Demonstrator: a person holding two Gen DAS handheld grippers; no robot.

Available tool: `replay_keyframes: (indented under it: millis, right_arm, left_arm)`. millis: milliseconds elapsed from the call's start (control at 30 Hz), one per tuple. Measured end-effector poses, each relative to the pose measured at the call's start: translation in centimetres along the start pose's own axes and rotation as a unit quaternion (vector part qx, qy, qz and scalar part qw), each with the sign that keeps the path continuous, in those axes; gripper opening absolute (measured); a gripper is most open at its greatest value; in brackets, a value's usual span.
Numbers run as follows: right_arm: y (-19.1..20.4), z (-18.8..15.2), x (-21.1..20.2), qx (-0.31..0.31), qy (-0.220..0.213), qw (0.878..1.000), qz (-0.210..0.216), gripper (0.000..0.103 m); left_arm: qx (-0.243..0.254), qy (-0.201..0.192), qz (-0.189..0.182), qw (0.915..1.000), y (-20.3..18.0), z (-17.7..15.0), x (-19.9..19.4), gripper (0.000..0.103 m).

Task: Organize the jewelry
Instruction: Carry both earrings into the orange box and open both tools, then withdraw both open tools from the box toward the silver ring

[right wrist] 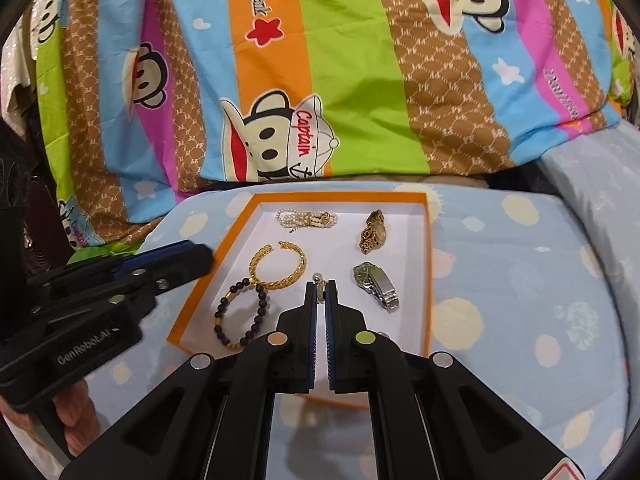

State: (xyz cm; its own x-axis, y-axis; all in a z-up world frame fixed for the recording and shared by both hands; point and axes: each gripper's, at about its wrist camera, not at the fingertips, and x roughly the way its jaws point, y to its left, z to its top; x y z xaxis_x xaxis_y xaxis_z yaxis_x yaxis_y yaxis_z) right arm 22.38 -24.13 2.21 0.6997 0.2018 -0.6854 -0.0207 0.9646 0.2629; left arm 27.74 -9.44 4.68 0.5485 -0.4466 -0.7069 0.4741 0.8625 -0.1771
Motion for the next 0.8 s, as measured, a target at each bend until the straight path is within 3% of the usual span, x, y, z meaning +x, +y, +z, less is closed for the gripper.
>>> replay_keyframes:
  millis: [200,433,500,567,700,800]
  right_arm:
    - [-0.8,-0.8,2.8,0.006,0.028,1.0,0.002,0.004]
    - [-1.1,-1.6,3.5,0.0,0.033,0.999,-0.018,0.004]
    - [-1.2,-1.7,3.0,-0.001,0.025,0.999,-0.028,0.011]
    - [-1.4,-1.6,2.1,0.001,0.012,0.999,-0.033,0.019]
    - [-1.2,-1.5,-0.8,-0.001,-0.021,0.999,-0.045,0.023]
    - [-0.5,-2.1,-4.1,-0.009,-0.051,0.998,-0.046,0.027]
  left_arm:
    - [-0.004,0.035,0.002,0.9994,0.0,-0.7,4.3,0.016]
    - [-0.004,0.055,0.002,0.9984,0.3,-2.0,5.4,0.02]
    - [-0.006,0.045,0.009,0.9989,0.4,-2.1,4.9,0.031]
    - [-0.015,0.032,0.009,0.9993,0.7,-2.0,4.1,0.051]
    - [-0.033,-0.013,0.022,0.9991,1.4,-1.3,0.4,0.056]
    - [-0.03,-0.054,0.058,0.9964,1.7,-1.6,-3.7,0.057]
